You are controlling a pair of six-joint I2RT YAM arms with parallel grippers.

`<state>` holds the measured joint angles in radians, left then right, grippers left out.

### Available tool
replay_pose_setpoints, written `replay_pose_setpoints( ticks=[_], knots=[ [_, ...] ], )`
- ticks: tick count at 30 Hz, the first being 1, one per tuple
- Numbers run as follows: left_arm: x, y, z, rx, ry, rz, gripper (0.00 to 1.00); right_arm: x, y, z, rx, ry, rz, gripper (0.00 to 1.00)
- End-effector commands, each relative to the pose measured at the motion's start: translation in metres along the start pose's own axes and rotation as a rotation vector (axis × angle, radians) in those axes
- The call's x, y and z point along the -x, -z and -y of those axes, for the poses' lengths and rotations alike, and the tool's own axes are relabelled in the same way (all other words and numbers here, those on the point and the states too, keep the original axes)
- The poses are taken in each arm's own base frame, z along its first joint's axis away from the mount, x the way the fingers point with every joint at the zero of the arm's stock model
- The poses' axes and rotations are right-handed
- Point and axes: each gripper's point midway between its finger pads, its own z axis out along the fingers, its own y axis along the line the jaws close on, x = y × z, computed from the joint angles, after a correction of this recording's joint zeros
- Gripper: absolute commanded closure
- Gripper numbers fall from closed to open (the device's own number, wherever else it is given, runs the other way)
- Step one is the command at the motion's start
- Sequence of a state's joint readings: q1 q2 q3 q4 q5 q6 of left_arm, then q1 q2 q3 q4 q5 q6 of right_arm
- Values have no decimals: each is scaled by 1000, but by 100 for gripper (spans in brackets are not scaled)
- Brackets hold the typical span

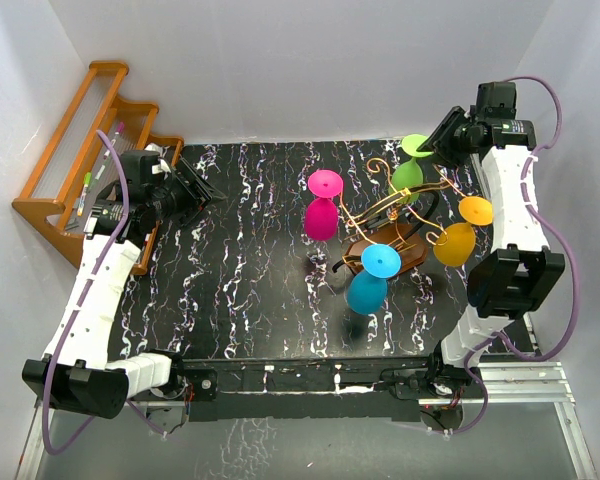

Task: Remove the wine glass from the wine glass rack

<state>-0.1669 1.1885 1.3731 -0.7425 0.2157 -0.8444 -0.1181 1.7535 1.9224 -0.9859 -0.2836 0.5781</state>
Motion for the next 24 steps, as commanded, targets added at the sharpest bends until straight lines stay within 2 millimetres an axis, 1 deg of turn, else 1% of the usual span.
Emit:
replay_pose_setpoints(
  ticks=[1,10,11,14,18,22,24],
  knots=[
    [-2,8,-2,3,-19,13,42,20,-6,-8,18,6,69,60],
    [-1,5,-2,8,-20,10,42,34,-8,-10,34,-1,150,60],
    [0,5,-2,7,-20,10,42,39,4,-16,48,5,179,60],
    [0,4,-3,10,-19,8,42,43,6,-20,64,12,202,60],
    [-1,1,-4,14,-19,2,42,44,2,-23,83,16,206,61],
    [-1,0,-4,16,-19,2,42,41,-1,-29,128,20,201,68],
    [-1,-1,-5,18,-20,0,42,38,-3,-30,143,19,187,69]
  ],
)
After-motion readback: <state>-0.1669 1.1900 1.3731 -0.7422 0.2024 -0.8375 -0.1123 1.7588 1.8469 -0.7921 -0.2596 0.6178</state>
